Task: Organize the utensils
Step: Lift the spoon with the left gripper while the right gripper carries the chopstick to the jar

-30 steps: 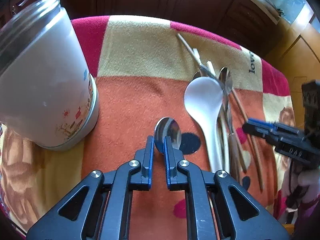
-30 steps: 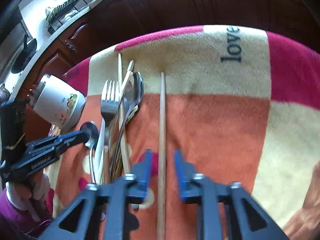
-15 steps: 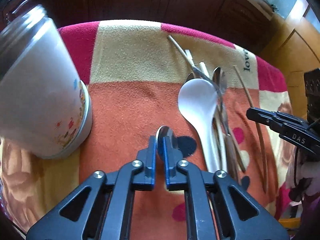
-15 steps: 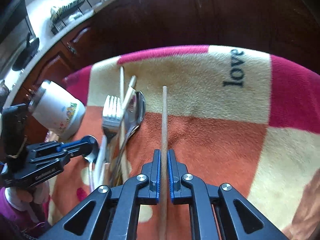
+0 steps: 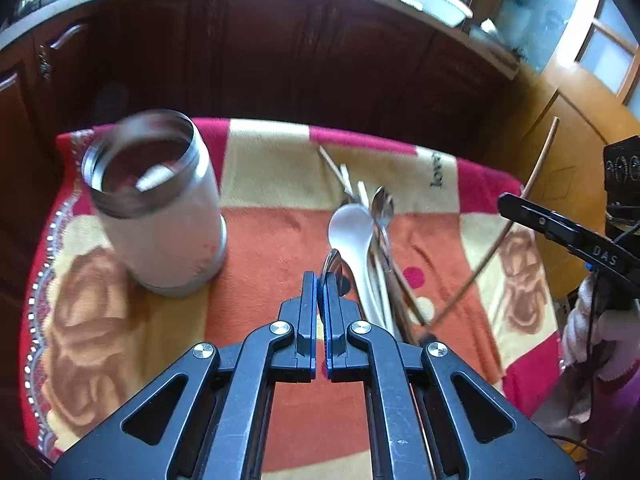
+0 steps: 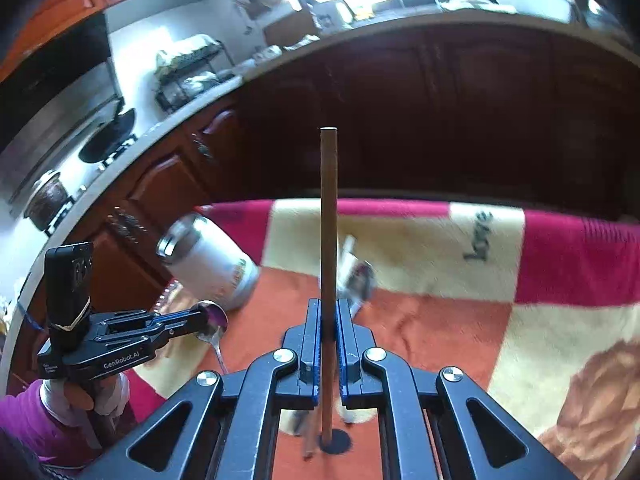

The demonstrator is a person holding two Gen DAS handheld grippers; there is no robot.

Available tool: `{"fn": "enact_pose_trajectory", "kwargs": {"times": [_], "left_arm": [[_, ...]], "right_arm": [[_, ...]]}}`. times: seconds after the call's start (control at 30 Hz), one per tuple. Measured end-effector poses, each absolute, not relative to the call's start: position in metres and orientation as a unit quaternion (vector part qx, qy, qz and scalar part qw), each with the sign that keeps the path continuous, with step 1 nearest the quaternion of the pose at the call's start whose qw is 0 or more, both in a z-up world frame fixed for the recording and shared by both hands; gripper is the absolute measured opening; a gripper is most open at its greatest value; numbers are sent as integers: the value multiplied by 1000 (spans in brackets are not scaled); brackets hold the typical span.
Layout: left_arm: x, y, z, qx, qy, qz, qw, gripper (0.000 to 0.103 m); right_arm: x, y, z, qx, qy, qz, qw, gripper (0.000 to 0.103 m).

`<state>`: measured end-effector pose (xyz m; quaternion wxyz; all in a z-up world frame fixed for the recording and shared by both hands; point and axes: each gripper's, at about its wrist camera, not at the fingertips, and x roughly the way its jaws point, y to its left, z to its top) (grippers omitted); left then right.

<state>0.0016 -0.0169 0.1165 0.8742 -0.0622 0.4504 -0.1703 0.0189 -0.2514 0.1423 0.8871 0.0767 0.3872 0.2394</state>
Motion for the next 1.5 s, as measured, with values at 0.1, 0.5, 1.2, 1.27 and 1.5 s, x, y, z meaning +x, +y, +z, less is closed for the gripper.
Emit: {"fn": "enact_pose_trajectory", "kwargs": {"times": [0.1,0.5,1.2,1.27,1.5], "left_arm": [[-5,-6,140,-70,429,-167,885,1],[15,85,252,-72,309,-51,947,1],[92,84,180,37,284,74,955,1],[95,85,171,31,299,69,951,1],[100,92,162,-6,333,51,941,3]], "right_arm": [[17,-233,164,64,368,255,892,6],[41,-132,252,28,279,319,906,6],[126,-16,175,-5,301,304,904,6],[130,-17,162,-5,318,303,898,6],[144,-41,155,41,370,313,874,22]]}}
